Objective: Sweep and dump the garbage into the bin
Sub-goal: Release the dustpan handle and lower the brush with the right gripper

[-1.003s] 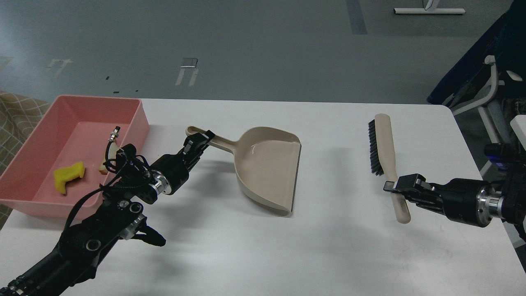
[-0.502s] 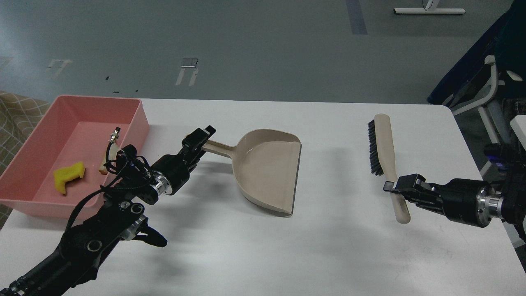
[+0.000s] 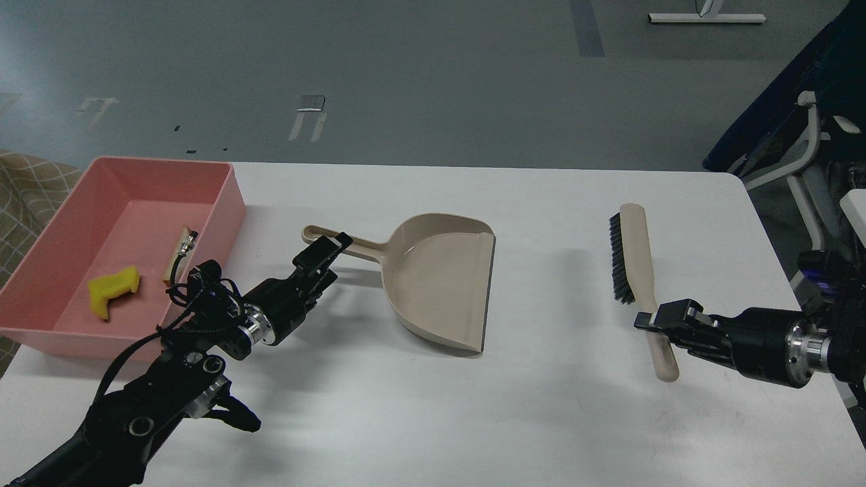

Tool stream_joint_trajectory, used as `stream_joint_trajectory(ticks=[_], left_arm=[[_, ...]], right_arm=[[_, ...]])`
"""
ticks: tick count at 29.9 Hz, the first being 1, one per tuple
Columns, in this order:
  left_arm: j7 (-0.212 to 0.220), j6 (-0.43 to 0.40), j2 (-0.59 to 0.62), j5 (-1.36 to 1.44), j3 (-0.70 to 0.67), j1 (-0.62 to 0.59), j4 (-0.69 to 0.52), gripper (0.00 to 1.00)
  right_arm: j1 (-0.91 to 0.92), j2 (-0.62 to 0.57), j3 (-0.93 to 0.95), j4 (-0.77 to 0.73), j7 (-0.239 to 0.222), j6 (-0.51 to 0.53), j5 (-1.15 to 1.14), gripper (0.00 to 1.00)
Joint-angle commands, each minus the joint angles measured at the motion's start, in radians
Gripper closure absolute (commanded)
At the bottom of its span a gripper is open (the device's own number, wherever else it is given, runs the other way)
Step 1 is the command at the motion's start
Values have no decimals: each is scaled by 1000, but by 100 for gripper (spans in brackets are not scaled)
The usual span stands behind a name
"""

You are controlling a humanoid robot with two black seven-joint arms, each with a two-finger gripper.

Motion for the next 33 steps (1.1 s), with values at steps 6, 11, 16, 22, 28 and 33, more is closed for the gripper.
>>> stream_joint_trajectory(ticks=[6, 11, 16, 22, 28, 33], left_arm=[[-20, -37, 62, 0, -6, 65, -56, 2], [-23, -37, 78, -2, -18, 81, -70, 2], [-23, -37, 73, -2, -20, 79, -70, 2], [-23, -35, 73, -2, -20, 78, -70, 2], [-23, -37, 73, -2, -20, 76, -70, 2], [-23, -37, 76, -3, -20, 68, -70, 2]], right_arm=[[-21, -9, -1, -1, 2, 9, 5, 100], [-44, -6, -1, -1, 2, 26, 5, 100], [-63, -8, 0, 2, 0, 26, 5, 100], [-64, -6, 0, -1, 0, 25, 3, 100], [-64, -3, -1, -1, 0, 26, 3, 100], [-69, -3, 0, -1, 0, 26, 3, 100]])
